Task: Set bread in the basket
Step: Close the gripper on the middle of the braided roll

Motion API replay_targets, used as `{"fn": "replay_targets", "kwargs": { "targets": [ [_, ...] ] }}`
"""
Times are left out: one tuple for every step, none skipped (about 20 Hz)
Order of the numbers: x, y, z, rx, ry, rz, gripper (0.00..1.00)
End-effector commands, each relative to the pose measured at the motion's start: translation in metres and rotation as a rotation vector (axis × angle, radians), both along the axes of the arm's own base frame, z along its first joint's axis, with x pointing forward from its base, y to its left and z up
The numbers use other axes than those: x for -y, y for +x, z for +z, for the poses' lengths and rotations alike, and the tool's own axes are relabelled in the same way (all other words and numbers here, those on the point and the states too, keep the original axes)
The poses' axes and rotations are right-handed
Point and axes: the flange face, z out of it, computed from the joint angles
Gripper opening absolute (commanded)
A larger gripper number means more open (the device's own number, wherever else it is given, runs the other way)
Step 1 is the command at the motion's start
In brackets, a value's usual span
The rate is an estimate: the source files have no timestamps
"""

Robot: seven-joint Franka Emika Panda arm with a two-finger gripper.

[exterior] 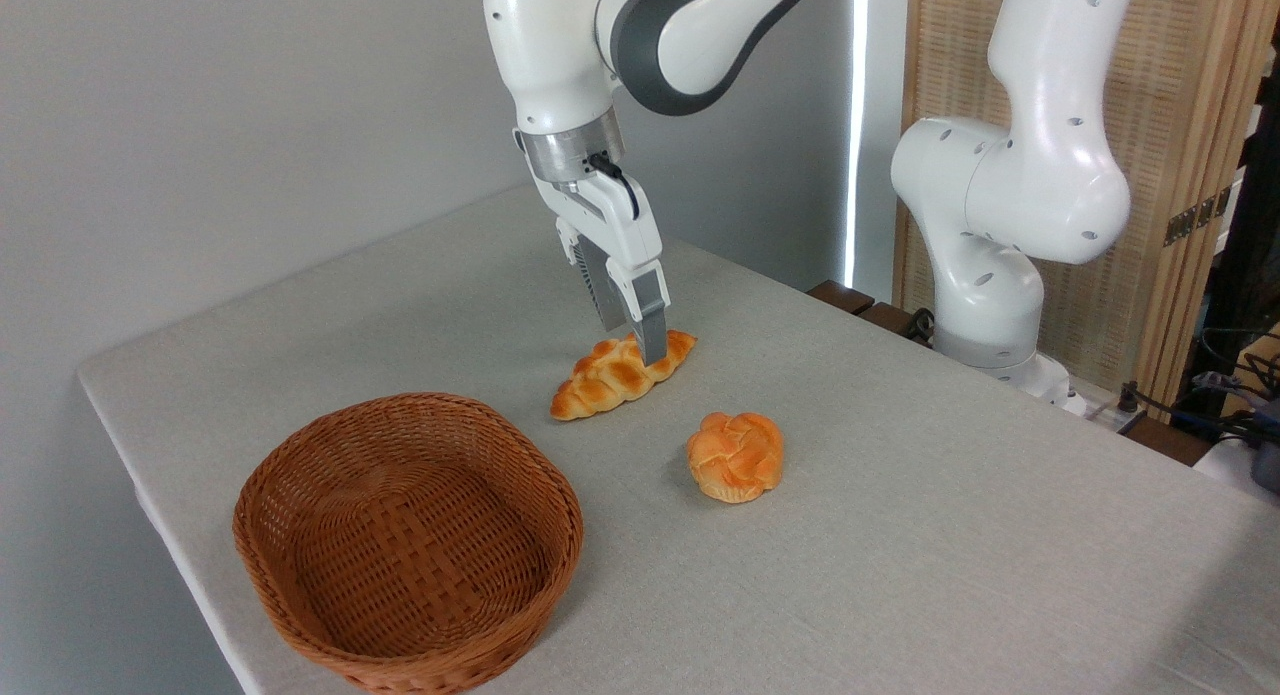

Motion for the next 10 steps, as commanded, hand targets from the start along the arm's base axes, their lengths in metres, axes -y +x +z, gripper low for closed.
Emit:
{"fn": "replay_targets", "kwargs": {
  "targets": [
    [-0.006,-0.007,-0.01,0.032,-0.012,0.005,1.0],
    [-0.007,-0.008,-0.014,0.033,-0.012,0.005,1.0],
    [-0.007,-0.008,-0.016,0.036,-0.013,0.004,1.0],
    [-0.007,-0.008,-0.018,0.036,-0.013,0.004,1.0],
    [-0.007,-0.008,-0.019,0.033,-0.012,0.006,1.0],
    [-0.007,-0.008,-0.019,0.033,-0.012,0.006,1.0],
    [-0.007,-0.007,-0.02,0.033,-0.013,0.005,1.0],
    [-0.007,-0.007,-0.021,0.033,-0.014,0.005,1.0],
    [-0.007,-0.005,-0.022,0.04,-0.017,0.005,1.0],
    [-0.006,-0.004,-0.022,0.044,-0.019,0.006,1.0]
  ]
}}
